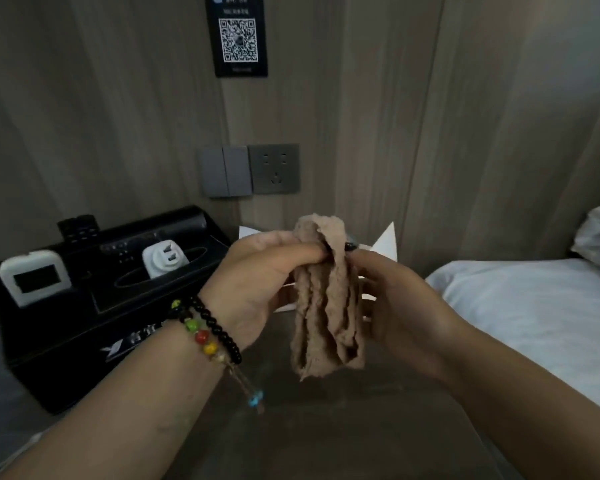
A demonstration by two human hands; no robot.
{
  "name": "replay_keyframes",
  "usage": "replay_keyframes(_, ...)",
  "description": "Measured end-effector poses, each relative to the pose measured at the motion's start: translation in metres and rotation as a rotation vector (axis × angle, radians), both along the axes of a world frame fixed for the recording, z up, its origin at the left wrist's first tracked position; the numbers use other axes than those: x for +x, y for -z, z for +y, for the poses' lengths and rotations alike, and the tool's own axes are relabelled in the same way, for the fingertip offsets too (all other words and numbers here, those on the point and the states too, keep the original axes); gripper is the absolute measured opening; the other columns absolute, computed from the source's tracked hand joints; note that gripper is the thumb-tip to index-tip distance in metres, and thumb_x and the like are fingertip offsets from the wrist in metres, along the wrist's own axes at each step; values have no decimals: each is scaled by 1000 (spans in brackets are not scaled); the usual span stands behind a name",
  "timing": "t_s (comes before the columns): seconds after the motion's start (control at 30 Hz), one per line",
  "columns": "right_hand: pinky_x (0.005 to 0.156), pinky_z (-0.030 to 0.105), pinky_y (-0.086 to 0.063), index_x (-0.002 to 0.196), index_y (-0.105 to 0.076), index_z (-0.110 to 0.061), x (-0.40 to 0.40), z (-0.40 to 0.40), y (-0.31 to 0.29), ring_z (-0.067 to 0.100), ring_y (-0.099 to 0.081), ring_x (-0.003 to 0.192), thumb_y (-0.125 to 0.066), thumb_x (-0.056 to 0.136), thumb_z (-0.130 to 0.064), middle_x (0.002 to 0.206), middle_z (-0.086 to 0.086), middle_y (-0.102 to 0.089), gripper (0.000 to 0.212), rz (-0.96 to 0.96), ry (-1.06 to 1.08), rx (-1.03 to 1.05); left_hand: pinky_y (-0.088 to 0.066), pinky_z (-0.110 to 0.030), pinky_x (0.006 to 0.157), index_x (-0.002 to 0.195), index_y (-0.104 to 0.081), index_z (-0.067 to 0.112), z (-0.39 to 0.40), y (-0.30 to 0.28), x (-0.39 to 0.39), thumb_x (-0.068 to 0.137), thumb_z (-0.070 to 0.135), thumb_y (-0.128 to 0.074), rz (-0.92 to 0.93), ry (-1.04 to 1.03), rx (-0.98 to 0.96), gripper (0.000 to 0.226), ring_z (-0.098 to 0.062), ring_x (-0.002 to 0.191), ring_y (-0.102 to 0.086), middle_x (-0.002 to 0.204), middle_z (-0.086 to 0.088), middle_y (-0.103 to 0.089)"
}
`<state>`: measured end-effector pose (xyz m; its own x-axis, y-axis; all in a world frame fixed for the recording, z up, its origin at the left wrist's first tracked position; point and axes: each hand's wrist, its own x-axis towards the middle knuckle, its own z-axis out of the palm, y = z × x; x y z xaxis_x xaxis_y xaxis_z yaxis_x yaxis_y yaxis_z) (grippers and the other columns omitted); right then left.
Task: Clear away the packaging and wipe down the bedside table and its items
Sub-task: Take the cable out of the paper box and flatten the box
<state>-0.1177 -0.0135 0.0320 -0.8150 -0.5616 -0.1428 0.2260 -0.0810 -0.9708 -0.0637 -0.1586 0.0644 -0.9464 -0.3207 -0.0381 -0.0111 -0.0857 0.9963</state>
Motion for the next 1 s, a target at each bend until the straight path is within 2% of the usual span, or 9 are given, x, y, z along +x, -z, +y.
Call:
replay_keyframes(0.07,73,35,-55,121,-64,-18,-3,-4,-4,24,-65,94,-54,90,-48,108,6,-68,44,24,-42,-38,-55,-39,80,94,-70,2,-5,-9,-4,79,7,-70,-14,-46,14,16,-26,81,-69,92,-18,-73)
replay_keyframes(0.17,90,41,-53,119,-66,-18,8,-2,-10,24,-66,108,-63,83,-49,115,6,-70,48,70,-115,-74,-54,-44,89,94,-70,-1,-6,-17,4,76,8,-74,-25,-43,66,21,-33,90,-69,96,-22,-72)
replay_keyframes(0.33,98,46,-49,125,-60,-17,57,10,-4,23,-66,110,-74,80,-28,117,5,-70,49,115,-149,-144,-56,-38,81,107,-68,-6,6,-19,60,74,10,-73,40,-11,72,36,-31,90,-69,101,-22,-71)
replay_keyframes(0.47,80,41,-57,119,-62,-18,94,32,0,22,-71,97,-61,90,-17,108,3,-74,29,8,-104,-196,-58,-33,76,98,-72,2,13,-18,115,78,13,-70,54,-47,117,23,-22,83,-72,94,-13,-74)
replay_keyframes(0.57,71,38,-58,118,-63,-13,113,56,-1,25,-72,94,-57,92,-13,106,7,-74,27,-41,-76,-197,-57,-40,81,108,-62,-1,27,-11,141,90,11,-62,49,-148,59,22,-25,91,-69,105,-16,-71)
replay_keyframes(0.67,78,41,-57,122,-61,-8,128,79,-4,28,-70,100,-55,93,-11,110,11,-72,30,-54,-72,-228,-57,-37,69,108,-60,3,46,3,158,97,14,-53,25,-192,3,17,-23,89,-71,102,-12,-72)
replay_keyframes(0.8,71,36,-59,120,-62,-7,146,108,5,28,-72,96,-61,87,-14,107,14,-73,34,-168,-100,-216,-56,-41,80,118,-59,2,73,19,172,97,15,-51,17,-132,96,26,-29,101,-68,109,-16,-71)
replay_keyframes(0.93,78,41,-54,116,-66,-4,164,123,32,31,-71,96,-68,78,-17,110,17,-71,40,-328,-149,-195,-56,-32,67,113,-64,6,86,33,181,93,13,-55,19,-42,163,23,-22,84,-72,95,-12,-74)
replay_keyframes(1.0,86,44,-52,114,-68,-4,170,125,47,33,-70,99,-74,75,-14,111,19,-70,41,-339,-160,-188,-55,-31,67,110,-64,8,89,43,181,91,9,-57,-7,-26,137,20,-20,83,-72,94,-10,-74)
